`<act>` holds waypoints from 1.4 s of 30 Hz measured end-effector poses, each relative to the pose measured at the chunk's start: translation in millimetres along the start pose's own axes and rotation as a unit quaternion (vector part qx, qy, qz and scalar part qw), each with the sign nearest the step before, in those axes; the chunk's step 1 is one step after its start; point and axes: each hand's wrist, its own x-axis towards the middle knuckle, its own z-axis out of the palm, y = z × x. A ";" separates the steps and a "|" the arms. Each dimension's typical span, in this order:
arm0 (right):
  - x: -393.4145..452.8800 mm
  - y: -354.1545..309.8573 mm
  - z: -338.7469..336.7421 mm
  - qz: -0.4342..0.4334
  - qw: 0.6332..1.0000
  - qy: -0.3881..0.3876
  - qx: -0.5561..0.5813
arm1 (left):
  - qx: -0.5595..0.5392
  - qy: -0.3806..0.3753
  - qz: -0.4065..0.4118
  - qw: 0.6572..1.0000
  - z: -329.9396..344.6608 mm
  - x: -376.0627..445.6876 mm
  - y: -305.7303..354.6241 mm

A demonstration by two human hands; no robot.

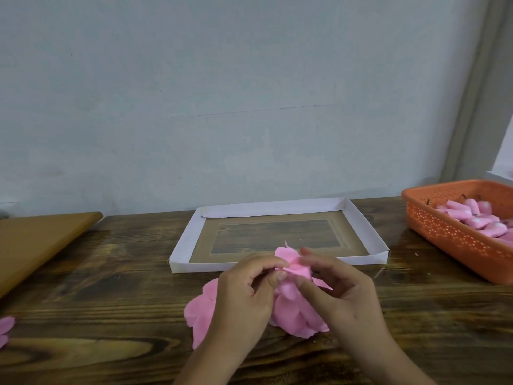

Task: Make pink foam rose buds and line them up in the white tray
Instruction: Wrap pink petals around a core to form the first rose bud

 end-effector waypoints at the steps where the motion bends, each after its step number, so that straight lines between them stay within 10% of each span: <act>1: 0.2 -0.7 -1.2 0.004 1.000 0.004 0.010 | -0.010 0.007 -0.002 1.000 0.5 0.5 0.1; 19: 12.4 -12.5 -10.2 0.230 0.947 -0.046 0.220 | -0.216 -0.048 -0.105 0.970 -3.1 5.4 10.3; 42: 15.0 -14.0 -17.2 0.245 0.900 -0.012 0.362 | -0.247 -0.076 -0.136 0.956 -1.9 2.9 6.1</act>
